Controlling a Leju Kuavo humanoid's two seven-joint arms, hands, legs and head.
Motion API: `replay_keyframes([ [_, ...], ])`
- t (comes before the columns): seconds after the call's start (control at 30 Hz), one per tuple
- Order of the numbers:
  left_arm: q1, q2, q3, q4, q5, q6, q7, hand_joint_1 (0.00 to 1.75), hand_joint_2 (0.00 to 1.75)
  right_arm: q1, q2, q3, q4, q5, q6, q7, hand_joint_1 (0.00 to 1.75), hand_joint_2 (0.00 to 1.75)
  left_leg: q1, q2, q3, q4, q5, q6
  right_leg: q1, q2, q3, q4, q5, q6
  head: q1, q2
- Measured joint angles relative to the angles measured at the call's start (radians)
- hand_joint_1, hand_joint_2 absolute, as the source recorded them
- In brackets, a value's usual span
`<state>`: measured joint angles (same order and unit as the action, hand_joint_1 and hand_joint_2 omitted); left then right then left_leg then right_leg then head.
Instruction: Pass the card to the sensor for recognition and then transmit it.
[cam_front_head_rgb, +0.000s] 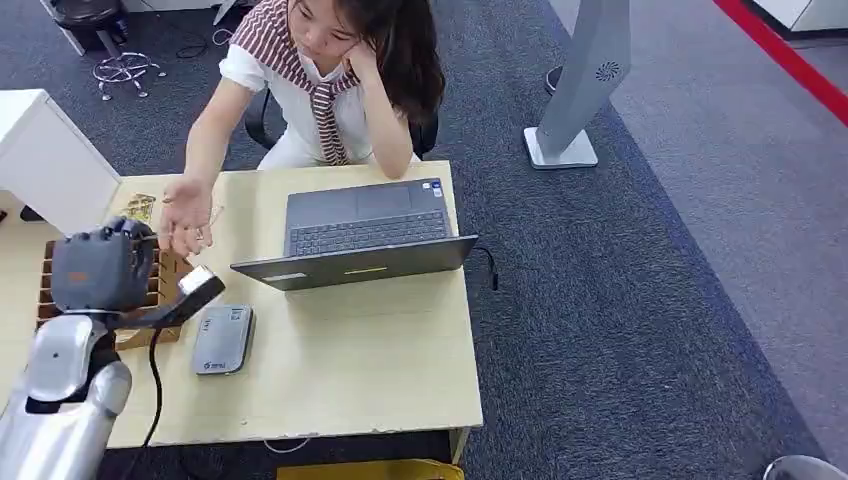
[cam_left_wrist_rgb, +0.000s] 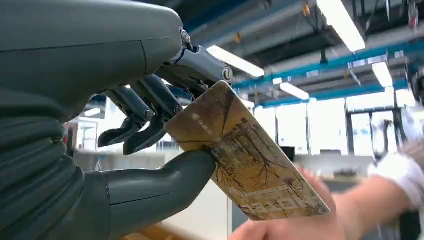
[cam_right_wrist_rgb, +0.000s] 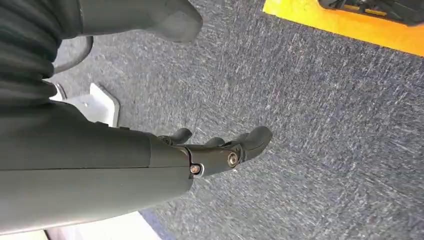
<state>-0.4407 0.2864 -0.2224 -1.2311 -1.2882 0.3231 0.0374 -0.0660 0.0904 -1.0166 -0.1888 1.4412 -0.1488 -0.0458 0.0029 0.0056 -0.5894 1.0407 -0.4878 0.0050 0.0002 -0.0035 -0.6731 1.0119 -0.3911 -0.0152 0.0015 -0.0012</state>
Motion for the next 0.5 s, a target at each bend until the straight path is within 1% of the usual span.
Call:
replay_keyframes([
  [0.1, -0.088, 0.012, 0.001, 0.046, -0.007, 0.008, -0.007, 1.75, 1.75, 0.0, 0.0, 0.0, 0.0, 0.0, 0.003, -0.002, 0.0, 1.75, 0.0, 0.0, 0.0, 0.0, 0.0, 0.0, 0.0, 0.0, 0.0, 0.0, 0.0, 0.0, 0.0, 0.0],
  [0.2, -0.155, 0.018, 0.001, 0.099, -0.015, 0.01, -0.01, 1.75, 1.75, -0.001, -0.001, 0.001, 0.0, 0.0, 0.003, -0.002, 0.0, 1.75, 0.0, 0.0, 0.001, 0.0, 0.001, -0.001, 0.0, 0.0, 0.0, 0.001, 0.0, -0.001, 0.0, 0.0],
  [0.3, -0.193, 0.019, 0.001, 0.133, -0.022, 0.011, -0.01, 1.75, 1.75, -0.002, -0.002, 0.001, 0.0, 0.0, 0.004, -0.002, 0.0, 1.75, 0.0, 0.0, 0.001, 0.0, 0.001, -0.001, 0.0, 0.0, 0.0, 0.001, 0.0, -0.001, 0.0, 0.0],
  [0.4, -0.209, 0.019, 0.001, 0.16, -0.029, 0.012, -0.01, 1.75, 1.75, -0.002, -0.002, 0.001, 0.0, 0.0, 0.004, -0.002, 0.0, 1.75, 0.0, 0.0, 0.001, 0.0, 0.001, -0.001, 0.0, 0.001, 0.0, 0.0, 0.0, -0.001, 0.0, 0.0],
  [0.43, -0.211, 0.019, 0.001, 0.165, -0.029, 0.012, -0.01, 0.0, 1.75, -0.002, -0.002, 0.001, 0.0, 0.0, 0.004, -0.002, 0.0, 1.75, 0.0, 0.0, 0.001, 0.0, 0.001, -0.001, 0.0, 0.001, 0.0, 0.0, 0.0, -0.001, 0.0, 0.0],
  [0.5, -0.211, 0.019, 0.001, 0.165, -0.029, 0.012, -0.01, 0.0, 1.75, -0.002, -0.002, 0.001, 0.0, 0.0, 0.004, -0.002, 0.0, 1.75, 0.0, 0.0, 0.001, 0.0, 0.001, -0.001, 0.0, 0.001, 0.0, 0.0, 0.0, -0.001, 0.0, 0.0],
])
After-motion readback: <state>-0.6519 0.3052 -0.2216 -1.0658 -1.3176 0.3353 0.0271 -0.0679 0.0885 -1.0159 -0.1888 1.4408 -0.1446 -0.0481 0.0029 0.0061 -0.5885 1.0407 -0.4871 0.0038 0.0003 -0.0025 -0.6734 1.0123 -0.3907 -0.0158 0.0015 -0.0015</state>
